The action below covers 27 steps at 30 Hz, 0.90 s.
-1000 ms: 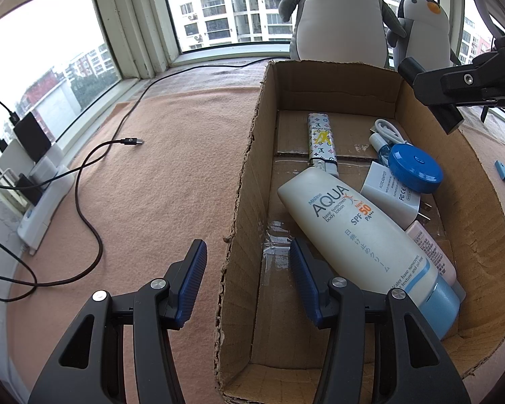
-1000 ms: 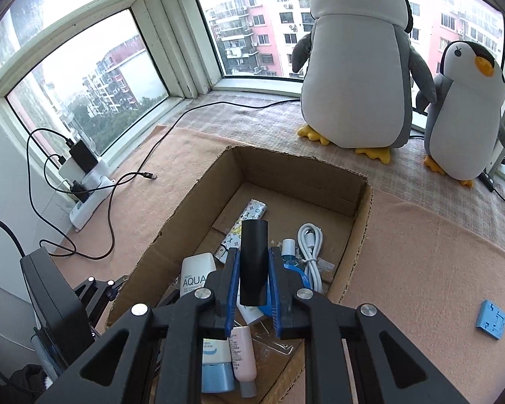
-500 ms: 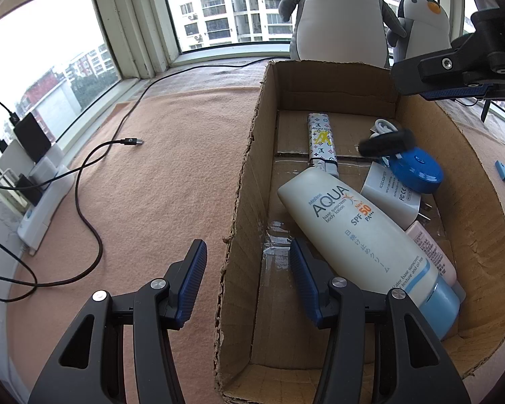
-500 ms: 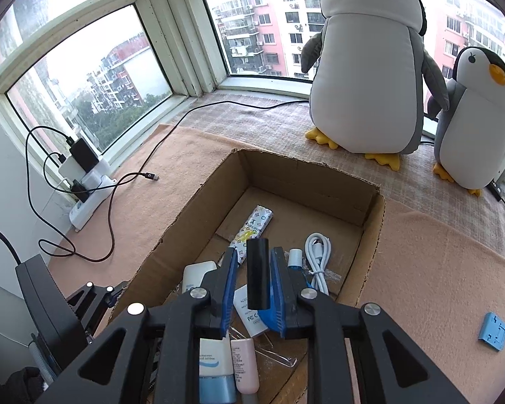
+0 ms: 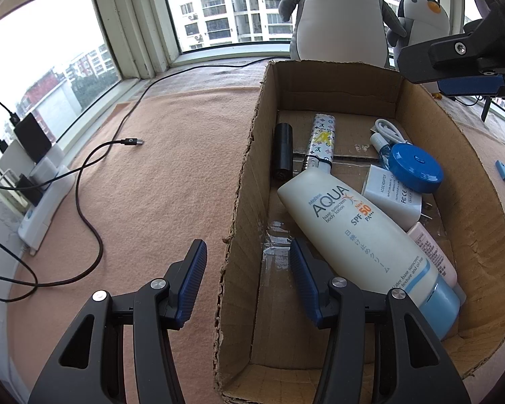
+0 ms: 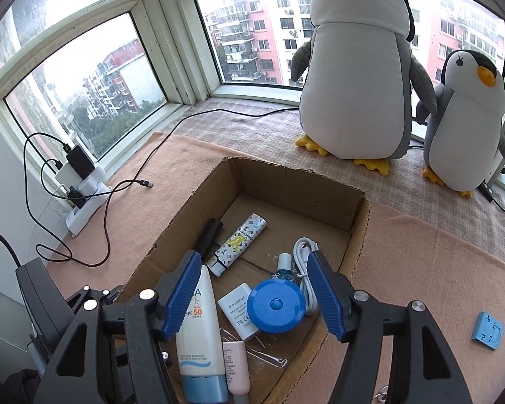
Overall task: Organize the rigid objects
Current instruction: 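Move the right tool back to the silver key left on the floor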
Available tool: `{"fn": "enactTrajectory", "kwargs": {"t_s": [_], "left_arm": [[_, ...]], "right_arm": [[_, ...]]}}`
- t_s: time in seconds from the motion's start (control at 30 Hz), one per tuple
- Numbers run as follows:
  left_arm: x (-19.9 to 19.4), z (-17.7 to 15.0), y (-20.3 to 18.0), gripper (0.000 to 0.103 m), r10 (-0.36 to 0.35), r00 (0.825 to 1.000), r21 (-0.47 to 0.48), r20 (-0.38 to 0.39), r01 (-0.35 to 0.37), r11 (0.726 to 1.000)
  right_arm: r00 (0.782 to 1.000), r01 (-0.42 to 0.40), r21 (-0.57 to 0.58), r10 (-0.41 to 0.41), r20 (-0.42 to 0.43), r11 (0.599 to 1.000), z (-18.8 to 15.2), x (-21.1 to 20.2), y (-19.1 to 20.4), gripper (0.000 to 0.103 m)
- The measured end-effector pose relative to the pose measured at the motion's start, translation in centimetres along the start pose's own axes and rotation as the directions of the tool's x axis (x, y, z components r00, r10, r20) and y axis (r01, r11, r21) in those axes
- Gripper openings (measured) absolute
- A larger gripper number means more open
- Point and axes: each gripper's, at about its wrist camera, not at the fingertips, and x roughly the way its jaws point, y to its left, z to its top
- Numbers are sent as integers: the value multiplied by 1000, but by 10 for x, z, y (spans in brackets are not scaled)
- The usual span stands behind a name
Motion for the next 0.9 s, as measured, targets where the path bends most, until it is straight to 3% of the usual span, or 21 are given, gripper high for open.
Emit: {"fn": "enactTrajectory", "kwargs": {"t_s": [0.43, 0.73, 0.9], "left_arm": [[0, 0, 0, 51, 3, 1000, 1, 0, -3, 1000], [1, 1, 0, 51, 3, 1000, 0, 0, -3, 1000], [1, 1, 0, 51, 3, 1000, 0, -1, -3, 1000]], "right_arm": [[1000, 16, 13, -16, 2, 1000, -20, -28, -22, 63], [997, 68, 37, -69, 26, 997, -65, -69, -61, 63], [994, 107, 73, -107, -10, 992, -97, -76, -85, 63]]}}
